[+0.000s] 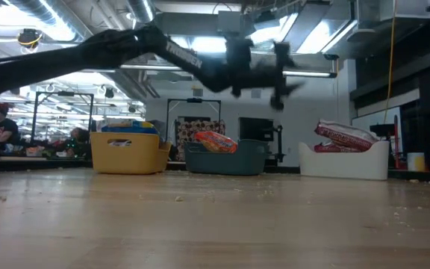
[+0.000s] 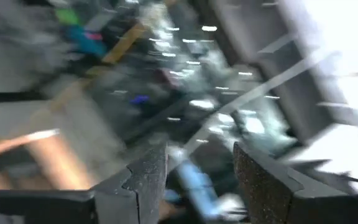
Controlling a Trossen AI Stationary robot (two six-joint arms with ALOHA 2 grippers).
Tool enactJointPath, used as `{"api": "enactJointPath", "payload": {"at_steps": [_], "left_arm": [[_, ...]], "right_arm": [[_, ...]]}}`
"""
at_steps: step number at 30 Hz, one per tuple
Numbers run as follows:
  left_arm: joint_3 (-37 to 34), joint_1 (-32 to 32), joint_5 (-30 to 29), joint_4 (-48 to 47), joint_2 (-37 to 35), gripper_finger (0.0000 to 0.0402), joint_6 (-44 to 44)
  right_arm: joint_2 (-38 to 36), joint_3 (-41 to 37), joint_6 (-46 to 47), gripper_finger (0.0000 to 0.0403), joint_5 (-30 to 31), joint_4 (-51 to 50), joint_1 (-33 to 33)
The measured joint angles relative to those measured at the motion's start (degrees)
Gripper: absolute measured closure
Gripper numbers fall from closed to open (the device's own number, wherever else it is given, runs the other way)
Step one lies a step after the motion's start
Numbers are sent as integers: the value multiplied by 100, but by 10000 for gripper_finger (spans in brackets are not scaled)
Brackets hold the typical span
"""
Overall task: Sort Maruchan noodles
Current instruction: Return to Home Position
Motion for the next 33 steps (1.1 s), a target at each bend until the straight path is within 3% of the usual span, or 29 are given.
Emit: {"api": "enactJointPath", "payload": {"at_steps": [4, 10, 14, 18, 21, 23, 27, 30, 33], "left_arm": [[87, 41, 692, 745, -439, 225, -715], [100, -96, 2169, 2666, -1159, 225, -1149], [109, -234, 3526, 3362, -1685, 225, -1390], [111, -307, 3817, 3639, -2040, 225, -943], [17, -403, 4052, 3598, -2132, 225, -860], [-212, -516, 3934, 3419, -2137, 225, -856], [-606, -726, 3351, 2464, -2268, 225, -1000], [-665, -841, 3394, 999, -2786, 225, -503], [-654, -929, 3151, -1138, -3542, 225, 979]], "right_arm": [[0, 3, -122, 194, 108, 814, 0], [-2, 81, -360, 194, 50, 820, 2], [-10, -127, -715, 194, -813, 1208, 4], [-182, -901, -577, 194, -1229, 1875, 2], [-374, -1741, -300, 194, -2011, 2896, 2], [-489, -2225, -36, 194, -2436, 3548, 3], [-631, -2760, 309, 194, -2564, 3811, 2], [-805, -2788, 333, 194, -2598, 3879, 2], [-1043, -2791, 299, 194, -2423, 3878, 2]]}}
